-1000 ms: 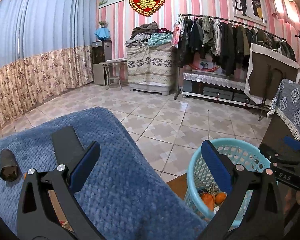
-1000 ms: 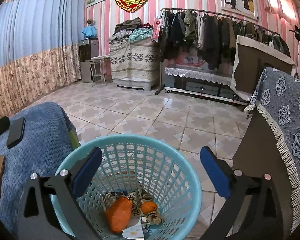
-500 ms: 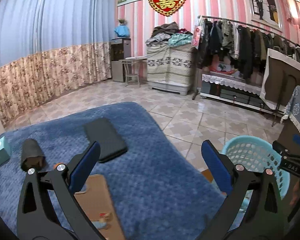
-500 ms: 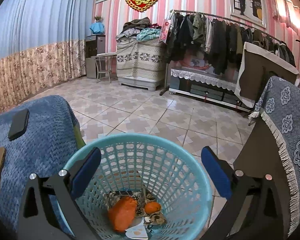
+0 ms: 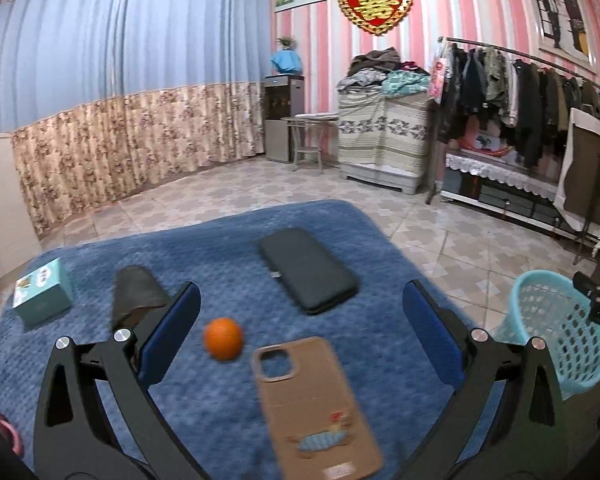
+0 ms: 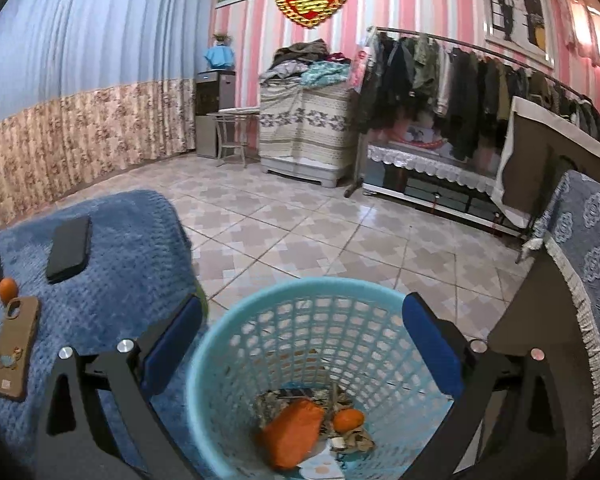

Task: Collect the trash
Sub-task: 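Move both grippers back over the rug toward the remaining orange, then grasp the remaining orange with the right gripper, then grasp the black ribbed cup with the left gripper while the right holds the orange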

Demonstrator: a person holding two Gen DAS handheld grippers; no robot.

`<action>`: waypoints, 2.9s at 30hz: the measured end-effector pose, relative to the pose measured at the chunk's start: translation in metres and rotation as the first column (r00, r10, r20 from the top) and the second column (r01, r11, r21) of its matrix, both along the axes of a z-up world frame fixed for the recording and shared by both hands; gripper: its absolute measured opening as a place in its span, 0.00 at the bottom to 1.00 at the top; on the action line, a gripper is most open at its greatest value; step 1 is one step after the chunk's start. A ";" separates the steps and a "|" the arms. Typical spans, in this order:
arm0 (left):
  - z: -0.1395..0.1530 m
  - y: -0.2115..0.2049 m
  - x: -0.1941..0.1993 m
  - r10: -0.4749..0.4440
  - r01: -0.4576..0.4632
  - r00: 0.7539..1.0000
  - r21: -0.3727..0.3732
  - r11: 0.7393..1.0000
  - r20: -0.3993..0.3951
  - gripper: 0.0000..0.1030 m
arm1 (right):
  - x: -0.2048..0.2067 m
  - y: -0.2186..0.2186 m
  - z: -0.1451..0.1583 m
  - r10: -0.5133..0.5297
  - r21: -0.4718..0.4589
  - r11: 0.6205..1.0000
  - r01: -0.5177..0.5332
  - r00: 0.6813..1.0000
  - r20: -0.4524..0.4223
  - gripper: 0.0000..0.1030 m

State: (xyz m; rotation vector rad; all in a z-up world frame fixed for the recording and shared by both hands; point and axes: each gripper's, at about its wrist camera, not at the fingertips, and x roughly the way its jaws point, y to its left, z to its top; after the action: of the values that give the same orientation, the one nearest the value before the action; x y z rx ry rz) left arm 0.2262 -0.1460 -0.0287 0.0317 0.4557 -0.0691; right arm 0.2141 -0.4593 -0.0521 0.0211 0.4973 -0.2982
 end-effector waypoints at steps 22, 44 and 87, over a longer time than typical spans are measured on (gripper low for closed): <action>-0.049 0.173 0.015 0.275 -0.275 0.956 0.013 0.961 -0.103 0.95 | 0.036 0.126 -0.020 0.257 0.039 0.966 -0.255 0.965 -0.058 0.95; -0.052 0.257 0.021 0.402 -0.403 0.912 -0.004 0.915 -0.078 0.95 | 0.106 0.287 -0.052 0.496 0.129 0.868 -0.479 0.852 -0.169 0.95; -0.085 0.179 0.149 0.190 -0.230 0.916 -0.075 0.970 -0.353 0.84 | 0.079 0.179 -0.019 0.444 0.200 0.885 -0.421 0.892 -0.085 0.29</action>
State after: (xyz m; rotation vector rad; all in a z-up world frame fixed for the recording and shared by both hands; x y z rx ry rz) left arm 0.3749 0.0327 -0.1141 -0.1461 0.8024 0.1137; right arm 0.2928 -0.2801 -0.0715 0.0621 0.6406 0.1882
